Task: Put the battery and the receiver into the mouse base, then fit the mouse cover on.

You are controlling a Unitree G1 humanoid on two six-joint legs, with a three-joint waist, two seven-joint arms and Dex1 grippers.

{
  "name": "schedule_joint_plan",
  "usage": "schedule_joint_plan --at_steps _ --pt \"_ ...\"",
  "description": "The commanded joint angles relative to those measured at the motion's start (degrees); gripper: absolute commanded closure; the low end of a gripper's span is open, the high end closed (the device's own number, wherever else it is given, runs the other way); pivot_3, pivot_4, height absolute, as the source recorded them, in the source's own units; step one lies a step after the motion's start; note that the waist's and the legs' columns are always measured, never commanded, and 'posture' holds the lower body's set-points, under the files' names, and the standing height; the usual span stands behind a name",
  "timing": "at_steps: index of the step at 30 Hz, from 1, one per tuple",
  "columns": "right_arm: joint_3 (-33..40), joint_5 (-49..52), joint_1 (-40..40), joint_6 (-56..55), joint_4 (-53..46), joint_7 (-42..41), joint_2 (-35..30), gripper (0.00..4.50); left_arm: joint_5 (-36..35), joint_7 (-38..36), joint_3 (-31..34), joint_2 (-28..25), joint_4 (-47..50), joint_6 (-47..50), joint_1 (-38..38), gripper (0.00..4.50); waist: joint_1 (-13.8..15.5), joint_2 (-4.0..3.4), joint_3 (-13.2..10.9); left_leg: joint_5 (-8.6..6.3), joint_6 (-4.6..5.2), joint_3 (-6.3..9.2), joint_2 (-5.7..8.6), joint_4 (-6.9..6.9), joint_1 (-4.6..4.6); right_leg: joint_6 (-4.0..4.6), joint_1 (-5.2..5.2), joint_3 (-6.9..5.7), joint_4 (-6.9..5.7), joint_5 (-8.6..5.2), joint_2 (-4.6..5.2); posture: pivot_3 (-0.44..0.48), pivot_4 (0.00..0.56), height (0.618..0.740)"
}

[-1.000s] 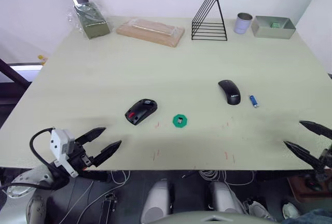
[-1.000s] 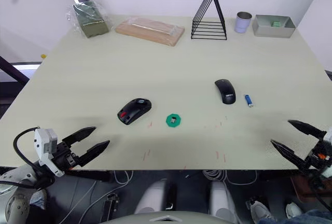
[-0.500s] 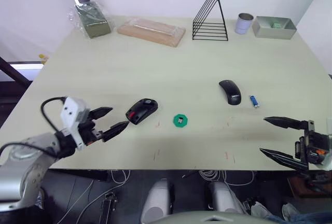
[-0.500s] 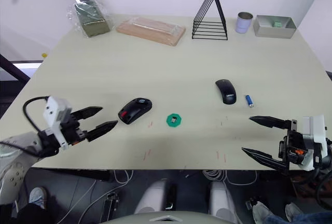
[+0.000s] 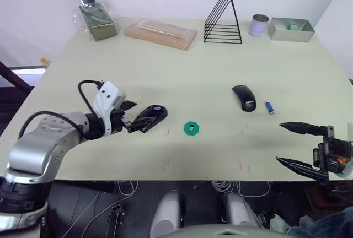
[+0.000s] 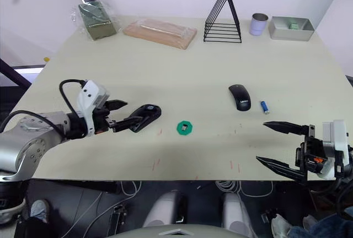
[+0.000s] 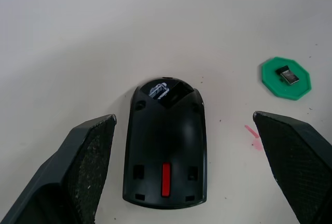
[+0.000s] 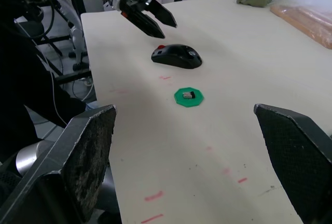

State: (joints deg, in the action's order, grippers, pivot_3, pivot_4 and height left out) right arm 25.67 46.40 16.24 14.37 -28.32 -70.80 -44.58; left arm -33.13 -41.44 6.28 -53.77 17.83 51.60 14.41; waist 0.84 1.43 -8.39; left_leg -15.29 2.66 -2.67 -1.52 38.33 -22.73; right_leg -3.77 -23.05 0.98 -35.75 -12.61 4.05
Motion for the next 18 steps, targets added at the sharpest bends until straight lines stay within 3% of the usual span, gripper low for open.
schedule_joint_plan --at_steps 1,10,18 --pt "0.5 0.2 -0.6 -1.0 -2.5 1.2 0.6 0.04 3.2 -0.7 -3.4 -0.4 -3.6 -0.1 3.7 0.0 0.1 0.02 0.0 0.0 0.0 0.01 0.01 0.01 -0.01 0.0 0.0 0.0 0.0 0.0 0.0 0.0 0.15 0.74" --pt "0.5 -0.9 1.3 -1.8 -5.5 4.3 2.9 0.04 9.1 -3.8 -11.1 2.2 -10.8 -2.8 10.6 0.0 0.1 0.05 0.0 0.0 0.0 0.02 0.06 0.02 -0.03 -0.01 0.03 -0.01 -0.01 0.0 0.0 0.0 0.15 0.74" --pt "0.8 -1.3 3.2 -2.5 -7.4 6.0 3.7 0.04 11.9 -7.4 -13.9 3.8 -13.7 -4.5 13.2 0.0 0.0 0.07 0.0 0.01 0.0 0.05 0.08 0.04 -0.04 -0.02 0.04 -0.01 -0.03 0.01 -0.01 0.0 0.15 0.74"
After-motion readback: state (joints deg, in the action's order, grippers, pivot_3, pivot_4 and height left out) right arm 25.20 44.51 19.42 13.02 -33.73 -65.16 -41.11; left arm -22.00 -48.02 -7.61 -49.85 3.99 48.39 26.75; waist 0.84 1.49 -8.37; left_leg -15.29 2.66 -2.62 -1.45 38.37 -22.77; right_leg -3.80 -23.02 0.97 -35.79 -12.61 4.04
